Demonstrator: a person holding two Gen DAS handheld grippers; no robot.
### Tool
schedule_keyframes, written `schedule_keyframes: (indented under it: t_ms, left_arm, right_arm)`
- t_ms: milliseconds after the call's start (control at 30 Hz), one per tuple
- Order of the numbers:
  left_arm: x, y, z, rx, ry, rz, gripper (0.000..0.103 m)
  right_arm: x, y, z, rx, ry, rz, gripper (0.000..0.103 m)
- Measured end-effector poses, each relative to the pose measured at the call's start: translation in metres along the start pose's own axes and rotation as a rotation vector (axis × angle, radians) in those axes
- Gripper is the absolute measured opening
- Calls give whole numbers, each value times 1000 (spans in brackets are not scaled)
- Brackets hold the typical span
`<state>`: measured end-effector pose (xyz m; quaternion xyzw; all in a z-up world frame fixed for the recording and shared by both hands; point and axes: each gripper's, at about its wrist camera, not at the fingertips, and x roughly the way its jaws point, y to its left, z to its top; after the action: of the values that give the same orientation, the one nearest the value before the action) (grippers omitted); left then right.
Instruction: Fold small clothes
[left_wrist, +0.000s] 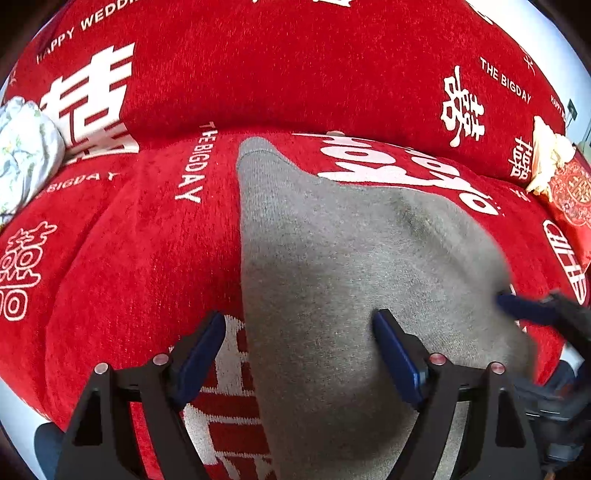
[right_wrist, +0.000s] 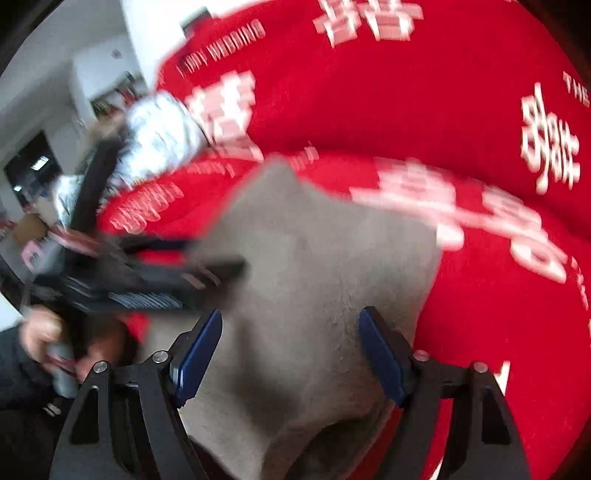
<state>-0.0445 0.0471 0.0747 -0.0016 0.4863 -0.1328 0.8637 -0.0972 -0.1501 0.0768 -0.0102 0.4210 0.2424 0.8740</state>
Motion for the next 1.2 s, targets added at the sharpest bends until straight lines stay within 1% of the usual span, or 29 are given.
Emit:
schedule_keyframes:
  t_ms: [33,67,167,267,300,367,433,467,500,533,567,600,633,667,800,900,933,1000,1033,1100,1133,1200]
  left_arm:
    - [0,-1,0,0,4,-2,84]
    - [-2,-3,0,0,-1,11,84]
    - [-12,-8,-1,10,-17,37,84]
    - [-26,-12,-6,25,-42,42,84]
    - [-31,-13,-9,28,-52,46,84]
    - [-39,-14,-14,33,-68,44,84]
    - [-45,-16,-20,45,-83,53,84]
    - [-45,-16,-21,51,-81,62,84]
    - [-43,-16,-23,58,-73,81,84]
    - [-39,-16,-25,64,-63,99,84]
    - [-35,-16,-27,65,-54,104,84]
    - [-33,-15,-28,58,-48,93,84]
    - [-33,-13,-30,48,-54,90,84]
    - [-34,-14,-30,48,-60,93,84]
    - [-37,-22,-34,105,-93,140,84]
    - [-39,-24,-37,109,-101,156,84]
    - [-41,-24,-37,108,-101,162,84]
    - [-48,-25,-37,112,-107,185,84]
    - [-53,-27,-37,117,-120,195,84]
    - [-67,-30,-38,136,-167,228,84]
    - [-74,-33,-38,140,-191,248,84]
    - [-80,-37,-37,134,-206,294,84]
  right_arm:
    - [8,-2,-3,-1,22,-26,79]
    - [7,-2,-4,-8,-7,-27,79]
    - [-3,2,-2,7,-13,-21,80]
    - [-17,8,-8,-36,-42,0,80]
    - [-21,10,-10,-46,-51,15,80]
    - [-32,11,-19,-40,-68,77,80]
    - [-38,14,-31,-32,-65,147,80]
    - [-37,14,-38,-31,-59,167,81]
    - [-33,15,-44,-32,-44,159,81]
    - [-25,13,-49,-27,-7,128,81]
    - [-13,9,-54,-9,43,93,81]
    - [-6,6,-59,9,65,91,80]
    - [-4,4,-62,17,53,102,80]
    - [-6,6,-64,11,34,94,80]
    - [-7,13,-66,-25,36,43,80]
    - [-10,13,-70,-20,31,21,81]
    - [-12,11,-71,-12,36,-15,84]
    - [-12,5,-74,24,82,-118,84]
    - [-14,-1,-77,55,97,-157,84]
    - [-29,-4,-76,96,34,-131,84]
    - [-37,-2,-75,92,-2,-139,84]
    - [-50,10,-66,47,-72,-202,84]
